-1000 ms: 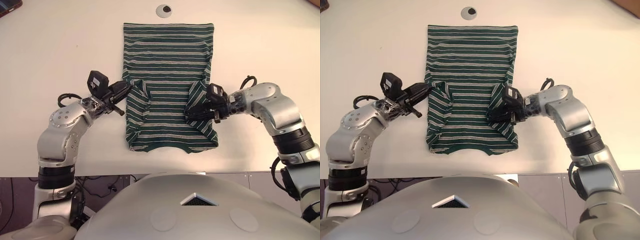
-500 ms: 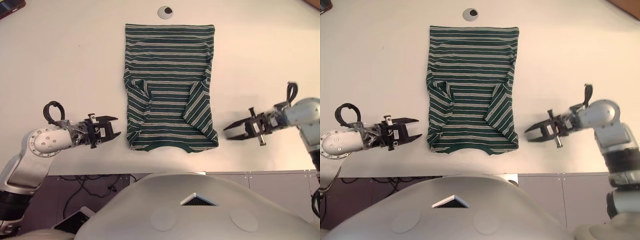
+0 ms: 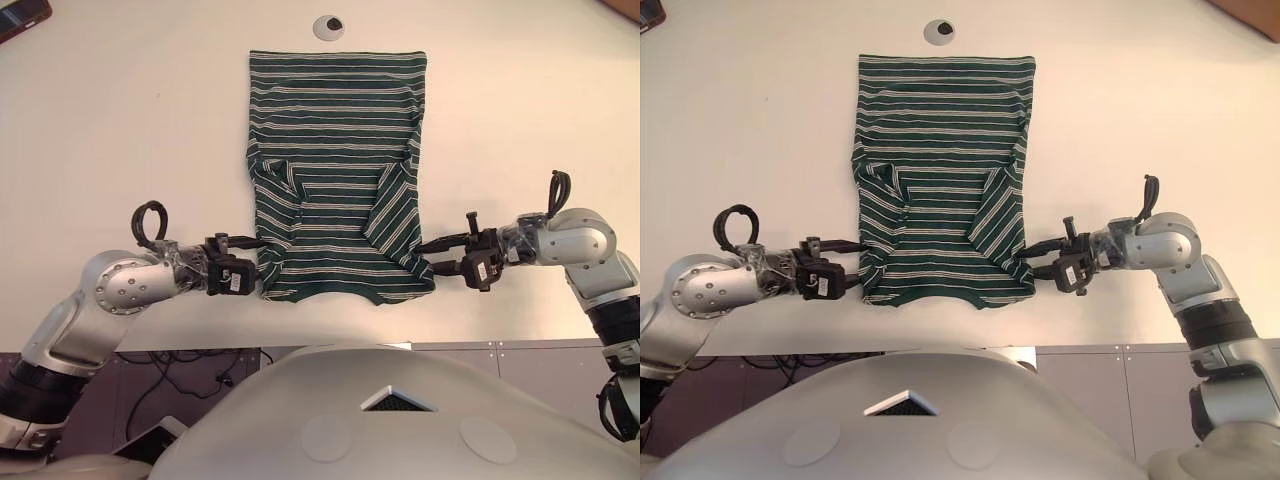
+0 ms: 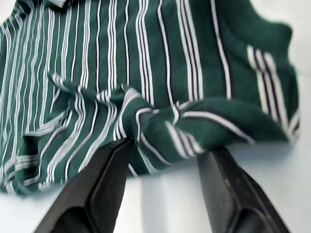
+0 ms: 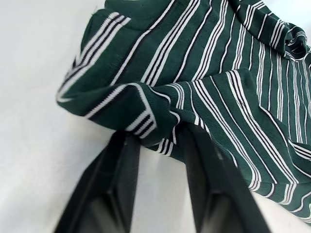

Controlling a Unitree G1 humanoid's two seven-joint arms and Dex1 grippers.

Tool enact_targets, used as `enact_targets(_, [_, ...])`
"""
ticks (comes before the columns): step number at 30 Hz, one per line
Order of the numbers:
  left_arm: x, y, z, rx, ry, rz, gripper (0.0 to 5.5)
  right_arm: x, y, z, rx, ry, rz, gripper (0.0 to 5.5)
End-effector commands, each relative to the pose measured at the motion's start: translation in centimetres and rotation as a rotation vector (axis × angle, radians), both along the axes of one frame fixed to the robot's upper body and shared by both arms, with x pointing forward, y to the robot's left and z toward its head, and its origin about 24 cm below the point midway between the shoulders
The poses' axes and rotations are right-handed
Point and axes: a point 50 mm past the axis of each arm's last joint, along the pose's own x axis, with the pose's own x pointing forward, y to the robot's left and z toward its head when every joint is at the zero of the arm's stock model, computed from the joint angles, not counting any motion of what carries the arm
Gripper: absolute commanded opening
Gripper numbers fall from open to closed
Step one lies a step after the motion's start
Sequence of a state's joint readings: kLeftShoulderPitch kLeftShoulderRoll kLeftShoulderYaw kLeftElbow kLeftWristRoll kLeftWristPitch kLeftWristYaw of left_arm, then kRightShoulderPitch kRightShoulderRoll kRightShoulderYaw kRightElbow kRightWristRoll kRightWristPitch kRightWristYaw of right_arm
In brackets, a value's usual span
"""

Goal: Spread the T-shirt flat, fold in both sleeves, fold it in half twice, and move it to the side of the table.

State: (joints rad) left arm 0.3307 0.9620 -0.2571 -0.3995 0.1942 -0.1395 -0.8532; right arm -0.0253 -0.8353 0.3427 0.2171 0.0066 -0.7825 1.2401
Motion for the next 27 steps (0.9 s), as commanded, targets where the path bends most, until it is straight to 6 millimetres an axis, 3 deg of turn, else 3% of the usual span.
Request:
enact_targets(1, [-2.2,-0.5,-2.6,0.081,0.139,-0.057,2.35,-0.6,-0.6,-1.0,-0.084,0.056,0.034,0.75])
enact_targets(5, [-2.9,-0.7,-2.8,0.082,0.213,-0.066,1.85,-1.1,-0.6,-1.5,-0.066,0.14,-0.017,0.02])
enact_targets(9, [-4.2,0.7,-2.5,0.099,0.427,-0.004,1.23,-0.7,-0.6,-0.9,-0.045,0.411,-0.159,0.0])
enact_targets(16, [-4.7,1.8,-0.7,0.011,0.695,0.142,0.13,-2.4,-1.6,1.4,-0.134,0.788,-0.193,0.0])
enact_targets(18, [-2.9,2.1,0.7,-0.103,0.69,0.241,0.02,-0.9,-1.0,2.2,-0.039,0.831,-0.28,0.0])
enact_targets(23, [5.9,2.7,7.0,-0.663,0.513,0.455,0.02,7.6,1.2,5.6,0.353,0.86,-0.538,0.0])
enact_targets(25, [9.7,2.7,7.9,-0.849,0.446,0.534,0.02,11.1,1.5,7.2,0.497,0.867,-0.628,0.0])
enact_targets(27, [12.8,2.4,7.8,-0.944,0.413,0.613,0.02,13.5,1.9,7.2,0.548,0.847,-0.728,0.0])
